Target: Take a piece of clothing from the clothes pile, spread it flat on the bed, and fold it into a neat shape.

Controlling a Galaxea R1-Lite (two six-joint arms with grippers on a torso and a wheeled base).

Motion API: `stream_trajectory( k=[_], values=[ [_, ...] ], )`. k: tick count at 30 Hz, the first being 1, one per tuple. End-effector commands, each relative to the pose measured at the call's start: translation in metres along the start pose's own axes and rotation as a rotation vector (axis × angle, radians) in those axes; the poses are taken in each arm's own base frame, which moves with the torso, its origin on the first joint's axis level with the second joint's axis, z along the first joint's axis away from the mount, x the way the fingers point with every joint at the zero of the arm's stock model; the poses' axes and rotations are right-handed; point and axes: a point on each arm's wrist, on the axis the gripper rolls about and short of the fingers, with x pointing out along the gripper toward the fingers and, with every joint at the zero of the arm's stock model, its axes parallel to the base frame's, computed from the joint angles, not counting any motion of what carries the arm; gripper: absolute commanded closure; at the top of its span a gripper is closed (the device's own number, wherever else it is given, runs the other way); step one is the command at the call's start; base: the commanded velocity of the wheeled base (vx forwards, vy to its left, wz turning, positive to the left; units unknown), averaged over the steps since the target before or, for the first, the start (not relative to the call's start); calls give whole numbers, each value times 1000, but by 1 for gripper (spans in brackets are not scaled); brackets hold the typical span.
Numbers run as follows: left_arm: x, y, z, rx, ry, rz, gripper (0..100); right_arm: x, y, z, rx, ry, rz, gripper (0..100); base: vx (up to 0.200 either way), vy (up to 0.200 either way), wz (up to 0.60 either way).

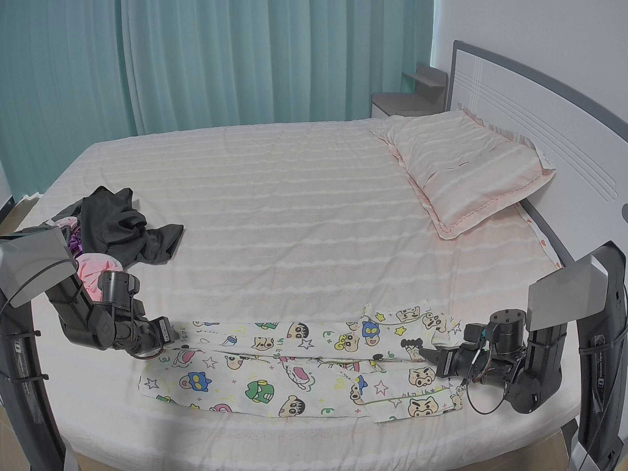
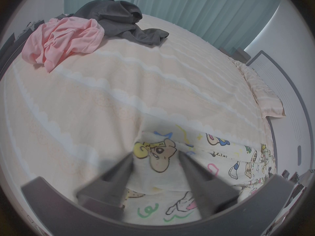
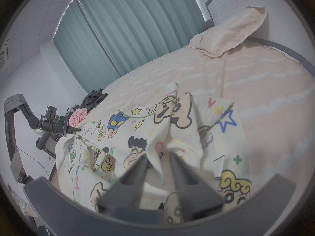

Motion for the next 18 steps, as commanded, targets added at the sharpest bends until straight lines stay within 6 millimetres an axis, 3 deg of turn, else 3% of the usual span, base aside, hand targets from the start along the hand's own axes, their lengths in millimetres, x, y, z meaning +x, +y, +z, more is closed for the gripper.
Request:
stream_trajectory(
  k=[1,8,18],
  values=[
    [-1,5,-5,-15,23,8,0,-8,-2,4,10,-9,-10,0,0,0,0],
    [-29,20,0,-118,8,-52,0,-35,2,20,91,-65,-19,0,0,0,0],
    [-59,45,6,-260,-18,-126,0,-41,-3,16,172,-48,-41,0,0,0,0]
  ],
)
